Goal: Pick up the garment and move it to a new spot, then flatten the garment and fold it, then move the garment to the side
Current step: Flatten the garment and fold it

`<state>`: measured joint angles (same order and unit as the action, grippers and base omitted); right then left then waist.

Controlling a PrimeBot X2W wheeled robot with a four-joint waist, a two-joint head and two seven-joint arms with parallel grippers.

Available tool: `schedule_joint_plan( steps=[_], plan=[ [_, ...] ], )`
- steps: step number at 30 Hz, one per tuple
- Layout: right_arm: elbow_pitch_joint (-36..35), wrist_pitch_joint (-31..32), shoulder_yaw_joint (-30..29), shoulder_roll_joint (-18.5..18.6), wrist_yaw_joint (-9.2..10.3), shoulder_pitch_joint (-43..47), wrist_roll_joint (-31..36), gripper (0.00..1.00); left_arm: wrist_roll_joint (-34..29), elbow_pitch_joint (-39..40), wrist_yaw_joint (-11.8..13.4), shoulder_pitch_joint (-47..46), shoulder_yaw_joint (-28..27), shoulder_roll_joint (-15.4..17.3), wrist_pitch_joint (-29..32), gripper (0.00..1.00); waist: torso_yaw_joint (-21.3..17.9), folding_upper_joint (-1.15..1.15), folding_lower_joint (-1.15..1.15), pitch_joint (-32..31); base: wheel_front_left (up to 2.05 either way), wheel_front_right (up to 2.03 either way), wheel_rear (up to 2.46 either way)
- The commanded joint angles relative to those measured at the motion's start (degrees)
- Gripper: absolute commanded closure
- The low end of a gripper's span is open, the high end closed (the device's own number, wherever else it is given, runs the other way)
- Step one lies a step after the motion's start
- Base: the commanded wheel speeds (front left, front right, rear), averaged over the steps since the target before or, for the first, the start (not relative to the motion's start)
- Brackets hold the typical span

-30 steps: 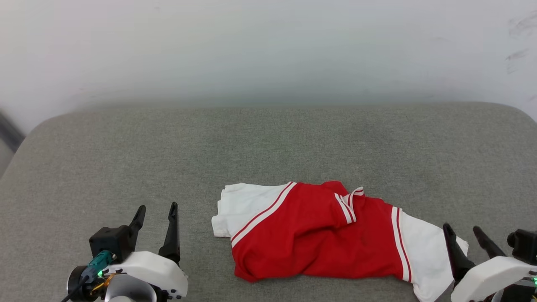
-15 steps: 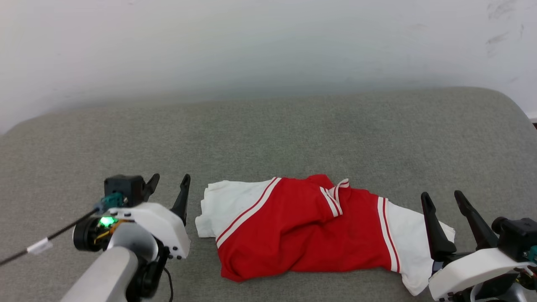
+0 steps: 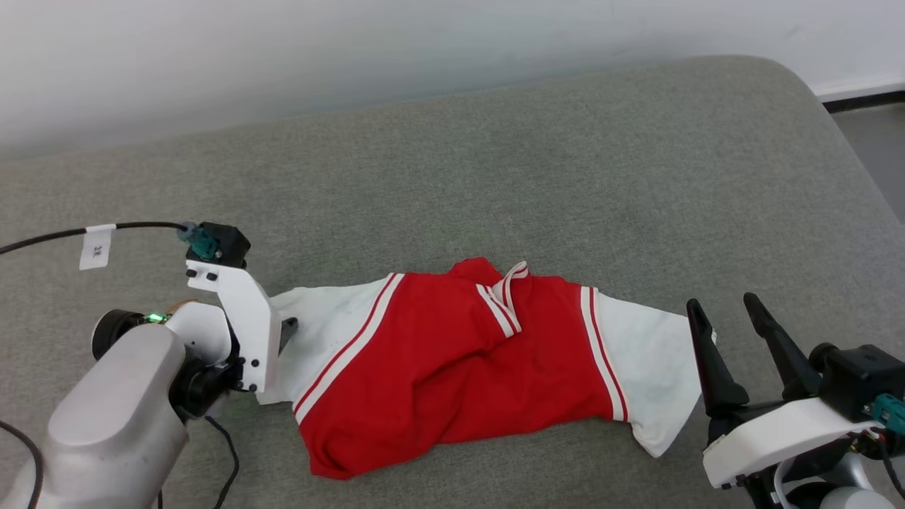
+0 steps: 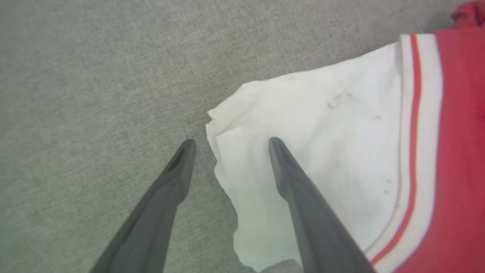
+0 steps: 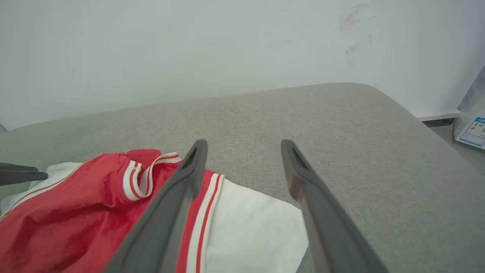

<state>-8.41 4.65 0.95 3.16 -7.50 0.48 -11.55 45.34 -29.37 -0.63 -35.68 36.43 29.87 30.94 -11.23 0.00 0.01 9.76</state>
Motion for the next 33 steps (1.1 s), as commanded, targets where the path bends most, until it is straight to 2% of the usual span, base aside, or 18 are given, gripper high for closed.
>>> schedule_joint_plan(
  steps=[1,7,8,9,11,16,23,28,33],
  plan=[
    [0.01,-0.18,0.25,-0.22,0.02,-1.10,-0.19,0.00,0.20,-1.16,-0.82,-1.53,0.66,0.40,2.31,0.00,-1.43,0.00,-0.01,1.56,0.00,0.00,0.00],
    [0.80,-0.60,0.86,-0.29,0.02,-1.90,-1.18,0.00,0.91,-7.07,-1.91,-3.45,3.90,0.12,12.81,0.00,-3.11,0.00,-0.01,3.55,0.00,0.00,0.00],
    [0.98,-0.57,0.81,-0.30,0.02,-1.85,-1.28,0.00,1.15,-7.83,-2.05,-3.34,4.36,-0.33,14.12,0.25,-3.32,0.00,-0.01,3.76,0.00,0.00,0.00],
    [1.15,-0.70,0.70,-0.30,0.02,-1.97,-1.39,0.00,1.79,-8.61,-2.28,-2.97,4.84,-0.94,15.82,0.64,-3.46,0.00,-0.01,3.93,0.00,0.00,0.00],
    [1.54,-0.49,0.28,-0.31,0.02,-2.02,-1.69,0.00,2.60,-9.33,-2.26,-2.28,5.13,-2.59,16.81,1.00,-3.64,0.00,-0.01,4.15,0.00,0.00,0.00],
    [2.27,-0.14,-0.70,-0.31,0.02,-1.93,-2.50,0.00,3.64,-9.48,-0.61,-1.68,2.83,-4.68,10.86,1.00,-3.27,0.00,-0.01,4.03,0.00,0.00,0.00],
    [4.96,4.24,-3.76,-0.04,0.02,-1.54,-5.54,0.00,2.07,-6.08,1.77,-2.18,-0.19,-3.97,0.56,1.00,-0.56,0.00,-0.01,2.16,0.00,0.00,0.00],
    [9.94,13.44,-8.55,2.69,0.02,-1.38,-10.76,0.00,0.97,-1.11,3.67,-1.46,-1.70,-3.57,-5.48,1.00,2.57,0.00,-0.01,1.12,0.00,0.00,0.00],
    [14.82,24.71,-13.05,6.57,0.01,-3.09,-13.77,0.00,-0.12,5.18,5.10,-0.33,-2.01,-3.24,-8.58,1.00,5.40,0.00,-0.01,1.29,0.00,0.00,0.00]
  ],
)
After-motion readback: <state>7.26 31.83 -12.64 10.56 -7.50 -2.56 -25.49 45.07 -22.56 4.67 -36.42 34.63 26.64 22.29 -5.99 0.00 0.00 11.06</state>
